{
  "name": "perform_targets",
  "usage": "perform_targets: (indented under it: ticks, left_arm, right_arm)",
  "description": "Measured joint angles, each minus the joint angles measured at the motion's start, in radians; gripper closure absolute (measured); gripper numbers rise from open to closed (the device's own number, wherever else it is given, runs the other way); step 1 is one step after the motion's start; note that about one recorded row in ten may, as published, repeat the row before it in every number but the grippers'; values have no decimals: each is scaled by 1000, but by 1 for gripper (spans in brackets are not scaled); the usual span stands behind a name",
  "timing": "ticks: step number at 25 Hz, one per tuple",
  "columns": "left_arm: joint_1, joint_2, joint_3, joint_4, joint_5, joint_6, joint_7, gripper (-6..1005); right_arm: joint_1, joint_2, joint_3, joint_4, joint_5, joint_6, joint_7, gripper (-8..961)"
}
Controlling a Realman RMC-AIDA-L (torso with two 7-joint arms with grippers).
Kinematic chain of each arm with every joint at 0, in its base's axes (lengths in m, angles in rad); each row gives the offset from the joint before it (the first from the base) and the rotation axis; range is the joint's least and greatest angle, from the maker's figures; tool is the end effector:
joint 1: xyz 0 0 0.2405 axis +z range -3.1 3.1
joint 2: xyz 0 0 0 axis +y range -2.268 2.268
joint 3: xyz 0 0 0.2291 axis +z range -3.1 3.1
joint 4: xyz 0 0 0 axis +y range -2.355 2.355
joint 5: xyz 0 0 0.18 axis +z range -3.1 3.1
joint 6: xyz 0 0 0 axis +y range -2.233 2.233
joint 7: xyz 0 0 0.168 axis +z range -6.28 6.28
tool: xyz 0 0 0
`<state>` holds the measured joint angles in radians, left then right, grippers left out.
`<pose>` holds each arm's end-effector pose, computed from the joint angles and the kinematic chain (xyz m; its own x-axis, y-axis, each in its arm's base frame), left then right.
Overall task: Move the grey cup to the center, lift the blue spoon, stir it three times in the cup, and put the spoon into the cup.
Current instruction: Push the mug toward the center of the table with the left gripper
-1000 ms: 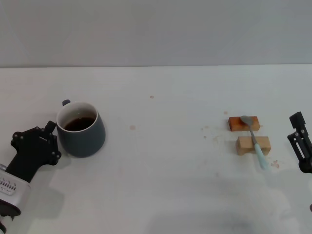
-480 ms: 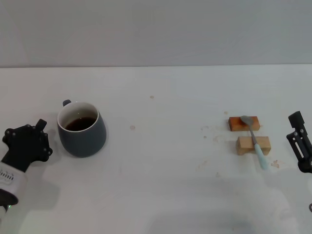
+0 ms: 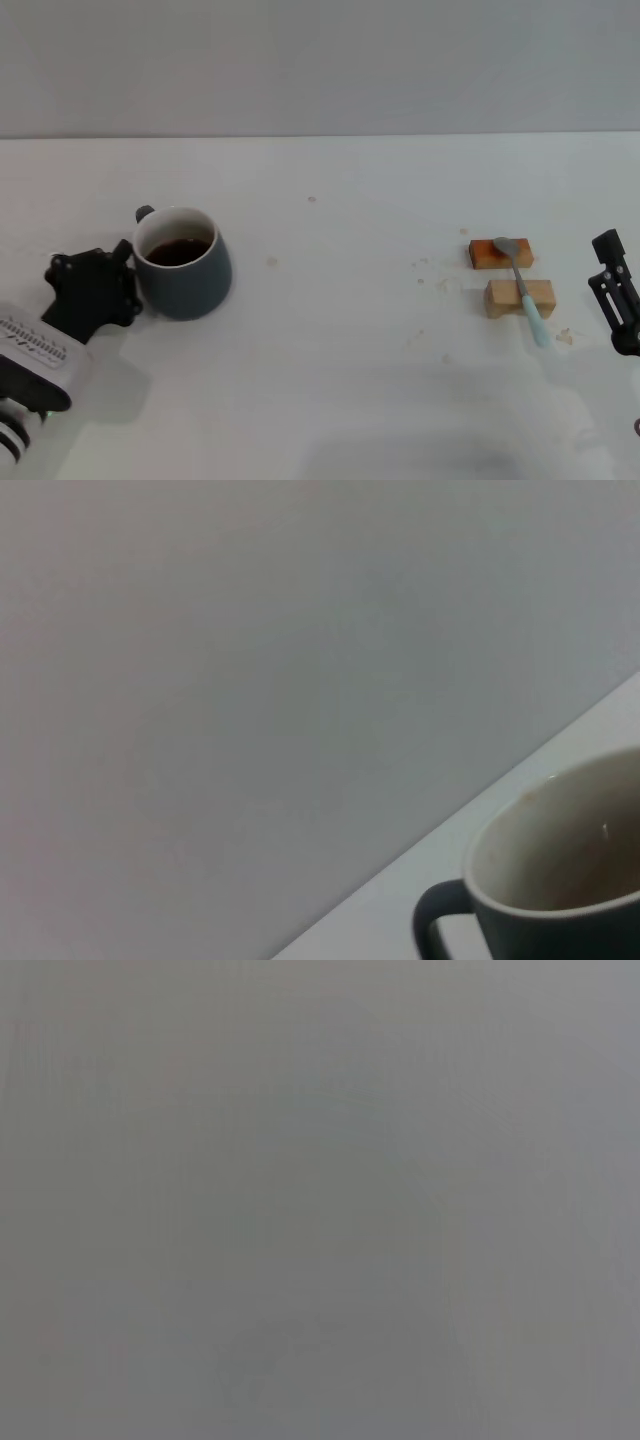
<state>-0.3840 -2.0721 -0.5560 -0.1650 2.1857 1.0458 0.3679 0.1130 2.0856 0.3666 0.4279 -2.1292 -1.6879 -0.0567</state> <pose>-0.3045 0.3036 -0.0272 0.9812 0.0044 0.1927 0.1849 -0.3040 -0.9345 0.2294 0.2120 -0.0014 0.5736 0.3392 -0.7456 -0.6937 -0.2830 -0.6623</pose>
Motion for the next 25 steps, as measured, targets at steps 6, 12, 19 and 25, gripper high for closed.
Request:
perform_targets:
  ticks: [6, 12, 19, 25]
  left_arm:
    - [-1, 0, 49, -37, 1, 4, 1, 1001]
    - [-10, -1, 80, -70, 0, 4, 2, 1001]
    - [-18, -2, 99, -94, 0, 5, 2, 1001]
    - [-28, -5, 139, -117, 0, 5, -5, 1001]
  right_arm:
    - [6, 1, -12, 1, 0, 0, 0, 233]
    - [8, 1, -20, 2, 0, 1, 0, 232]
    - [7, 1, -22, 2, 0, 1, 0, 234]
    - [8, 1, -24, 2, 0, 1, 0, 235]
